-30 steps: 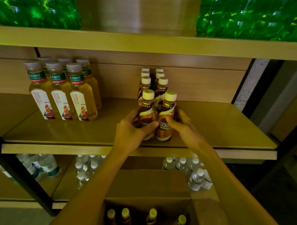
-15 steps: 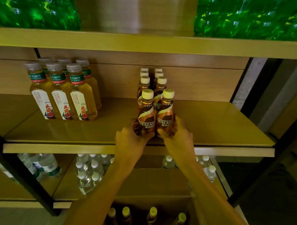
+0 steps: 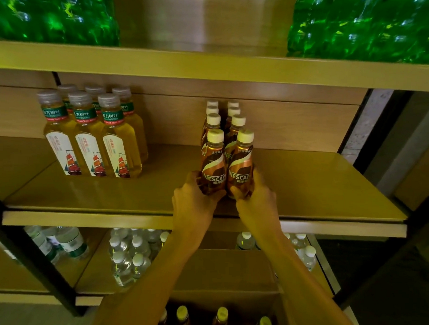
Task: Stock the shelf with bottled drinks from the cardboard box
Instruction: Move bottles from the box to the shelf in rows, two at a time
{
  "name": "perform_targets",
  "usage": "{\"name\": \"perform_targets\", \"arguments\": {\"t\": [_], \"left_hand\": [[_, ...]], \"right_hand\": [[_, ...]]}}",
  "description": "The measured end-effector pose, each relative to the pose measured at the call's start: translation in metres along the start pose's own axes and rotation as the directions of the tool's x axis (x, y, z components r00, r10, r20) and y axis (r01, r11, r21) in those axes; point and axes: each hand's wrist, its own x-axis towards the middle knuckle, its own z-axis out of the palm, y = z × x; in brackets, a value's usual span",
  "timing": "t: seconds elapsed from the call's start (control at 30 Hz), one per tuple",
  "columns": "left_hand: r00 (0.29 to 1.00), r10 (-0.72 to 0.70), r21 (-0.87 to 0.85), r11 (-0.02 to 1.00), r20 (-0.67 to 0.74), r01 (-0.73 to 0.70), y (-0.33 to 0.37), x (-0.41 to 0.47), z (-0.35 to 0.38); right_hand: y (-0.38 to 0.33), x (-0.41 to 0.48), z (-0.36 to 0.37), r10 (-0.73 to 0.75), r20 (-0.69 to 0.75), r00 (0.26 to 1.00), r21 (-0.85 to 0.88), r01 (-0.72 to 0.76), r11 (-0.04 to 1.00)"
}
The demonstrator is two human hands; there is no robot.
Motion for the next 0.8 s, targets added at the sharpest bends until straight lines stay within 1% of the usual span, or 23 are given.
{"name": "perform_targets", "arguments": {"t": [0.17, 0.4, 0.57, 0.7, 0.8], "left_hand": [[1.000, -0.013, -0.014, 1.000, 0.014, 0.014, -0.001, 0.015, 0.008], [0.999, 0.050, -0.024, 0.998, -0.012, -0.051, -0.007, 0.027, 0.014], [0.999, 0.044, -0.011, 0.999, -0.010, -0.044, -0.010, 0.029, 0.016], [0.999, 0.029, 0.040, 0.999, 0.035, -0.030, -0.009, 0.032, 0.012], [0.993, 0.041, 0.163, 0.985, 0.107, -0.058, -0.006, 0.031, 0.005]], "right_hand": [[0.001, 0.017, 0.007, -0.022, -0.020, 1.000, -0.023, 0.022, 1.000], [0.006, 0.026, 0.014, -0.038, -0.028, 0.999, -0.051, 0.036, 0.998], [0.007, 0.027, 0.016, -0.031, -0.025, 0.999, -0.049, 0.029, 0.998], [0.007, 0.027, 0.013, -0.028, -0.010, 1.000, -0.094, 0.027, 0.995], [0.002, 0.023, 0.003, -0.025, 0.028, 0.999, -0.235, 0.030, 0.972]]}}
